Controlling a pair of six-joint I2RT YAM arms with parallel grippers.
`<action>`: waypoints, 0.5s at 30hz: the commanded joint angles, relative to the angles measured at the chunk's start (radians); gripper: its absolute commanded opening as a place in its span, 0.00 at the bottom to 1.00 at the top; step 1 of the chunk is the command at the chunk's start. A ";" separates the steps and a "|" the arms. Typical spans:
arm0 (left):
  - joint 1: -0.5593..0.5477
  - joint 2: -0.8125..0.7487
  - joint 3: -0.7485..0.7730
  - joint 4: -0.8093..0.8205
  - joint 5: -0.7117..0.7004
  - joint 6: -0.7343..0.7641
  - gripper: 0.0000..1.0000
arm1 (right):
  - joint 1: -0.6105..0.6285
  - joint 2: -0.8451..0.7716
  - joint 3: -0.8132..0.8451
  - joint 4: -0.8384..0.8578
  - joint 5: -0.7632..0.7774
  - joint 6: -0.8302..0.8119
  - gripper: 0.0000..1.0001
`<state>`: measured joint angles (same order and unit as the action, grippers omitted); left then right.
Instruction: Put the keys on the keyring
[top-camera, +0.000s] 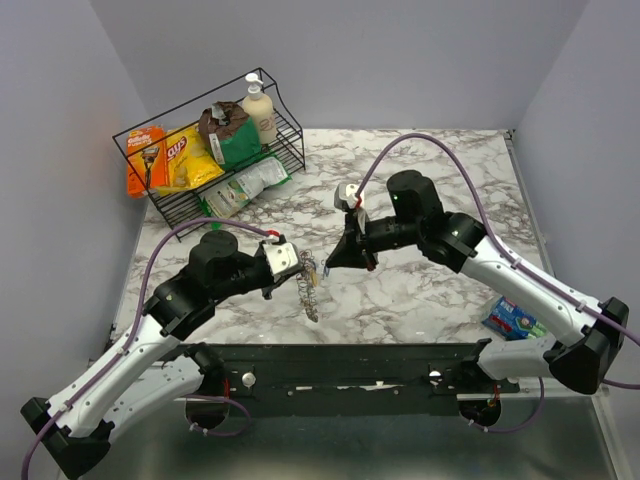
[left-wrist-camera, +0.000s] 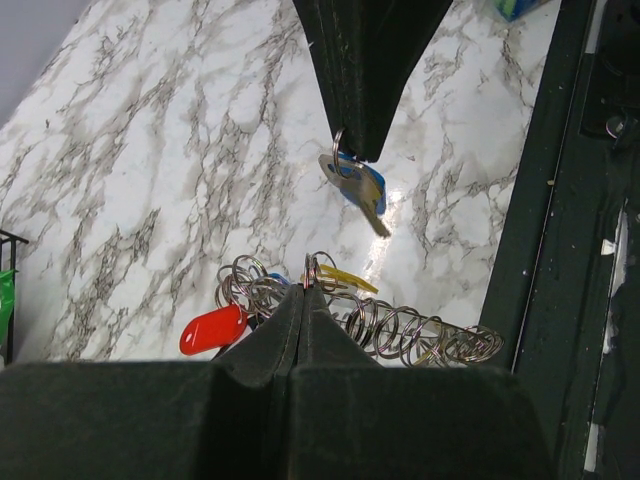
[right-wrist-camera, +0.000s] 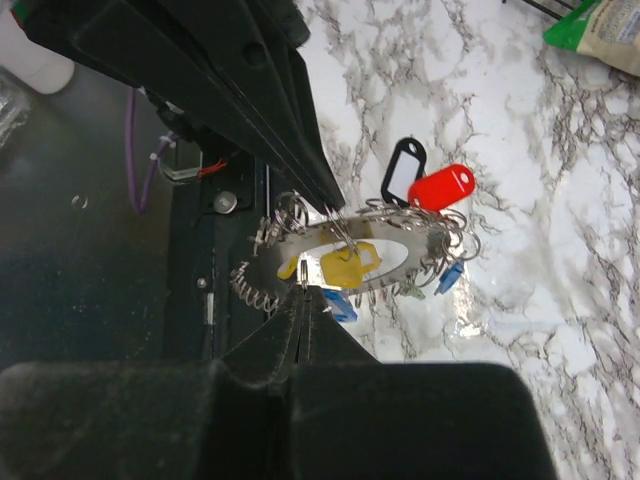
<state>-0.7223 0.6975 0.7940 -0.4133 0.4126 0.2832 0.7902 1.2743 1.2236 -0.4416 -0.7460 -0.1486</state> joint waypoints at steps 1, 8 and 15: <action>-0.005 -0.003 0.001 0.045 0.022 0.002 0.00 | 0.050 0.046 0.074 -0.029 0.022 -0.002 0.00; -0.006 0.002 0.002 0.041 0.009 -0.004 0.00 | 0.092 0.111 0.134 -0.094 0.088 -0.003 0.00; -0.006 0.000 0.002 0.041 0.017 -0.001 0.00 | 0.092 0.145 0.154 -0.112 0.145 0.018 0.00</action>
<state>-0.7223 0.7052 0.7940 -0.4133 0.4122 0.2829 0.8761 1.4021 1.3384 -0.5175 -0.6601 -0.1459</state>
